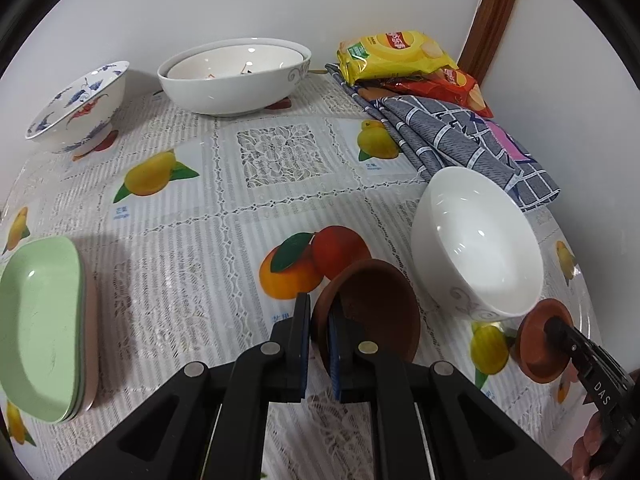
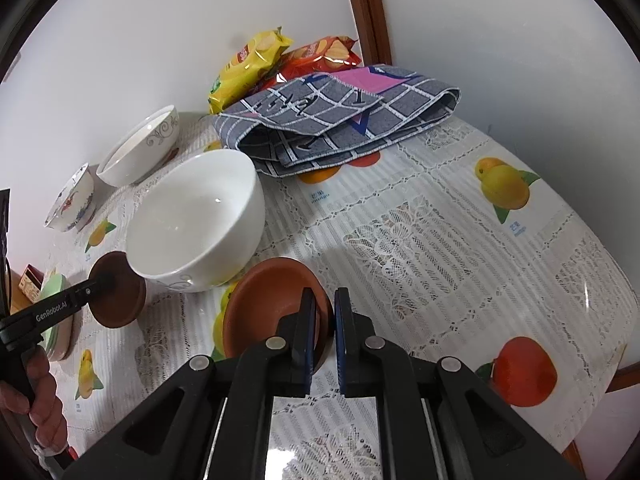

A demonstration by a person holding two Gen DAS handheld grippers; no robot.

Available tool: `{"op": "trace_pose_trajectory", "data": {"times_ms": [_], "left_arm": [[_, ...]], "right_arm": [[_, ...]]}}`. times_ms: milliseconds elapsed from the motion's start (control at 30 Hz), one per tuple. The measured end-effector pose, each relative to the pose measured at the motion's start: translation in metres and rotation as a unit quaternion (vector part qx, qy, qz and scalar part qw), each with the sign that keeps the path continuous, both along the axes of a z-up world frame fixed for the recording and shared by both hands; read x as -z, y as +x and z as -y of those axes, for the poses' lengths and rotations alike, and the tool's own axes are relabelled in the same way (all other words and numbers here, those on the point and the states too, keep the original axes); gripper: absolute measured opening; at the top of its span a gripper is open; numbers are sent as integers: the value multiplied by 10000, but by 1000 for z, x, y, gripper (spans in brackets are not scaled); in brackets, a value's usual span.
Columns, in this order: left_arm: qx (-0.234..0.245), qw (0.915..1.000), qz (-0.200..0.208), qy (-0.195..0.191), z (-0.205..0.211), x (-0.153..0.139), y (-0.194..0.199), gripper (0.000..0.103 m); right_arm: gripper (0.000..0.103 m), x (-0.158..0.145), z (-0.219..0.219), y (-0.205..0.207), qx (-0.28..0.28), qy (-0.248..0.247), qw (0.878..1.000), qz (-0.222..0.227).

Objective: Organize plates and bowls
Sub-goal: 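Close the left gripper on one brown bowl rim while the right grips the other, then carry both brown clay bowls toward the plain white bowl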

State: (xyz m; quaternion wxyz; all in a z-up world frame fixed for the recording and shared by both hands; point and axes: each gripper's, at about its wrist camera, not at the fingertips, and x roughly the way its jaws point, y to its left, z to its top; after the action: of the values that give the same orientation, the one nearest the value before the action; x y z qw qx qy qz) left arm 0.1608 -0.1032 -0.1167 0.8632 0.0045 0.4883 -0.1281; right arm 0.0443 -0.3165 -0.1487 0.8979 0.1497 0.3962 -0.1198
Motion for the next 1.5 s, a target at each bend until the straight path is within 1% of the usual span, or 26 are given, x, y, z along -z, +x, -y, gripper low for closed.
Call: {"op": "trace_pose_trajectory", "data": {"times_ms": [433, 600, 833, 1100, 1500], "left_arm": [[-34, 9992, 389, -133, -12, -47, -31, 9], [-122, 9981, 540, -281, -16, -68, -44, 9], [-155, 9968, 719, -308, -20, -89, -60, 9], [-274, 9961, 772, -334, -34, -97, -66, 9], [-355, 9968, 657, -300, -42, -92, -67, 9]], "right_arm": [[9, -44, -13, -21, 3, -212, 9993, 312], [9, -65, -17, -30, 111, -396, 9985, 366], [9, -91, -22, -40, 9, -305, 9973, 668], [9, -106, -36, -40, -141, -330, 9962, 798], [9, -106, -46, -35, -279, -260, 9963, 766]]}}
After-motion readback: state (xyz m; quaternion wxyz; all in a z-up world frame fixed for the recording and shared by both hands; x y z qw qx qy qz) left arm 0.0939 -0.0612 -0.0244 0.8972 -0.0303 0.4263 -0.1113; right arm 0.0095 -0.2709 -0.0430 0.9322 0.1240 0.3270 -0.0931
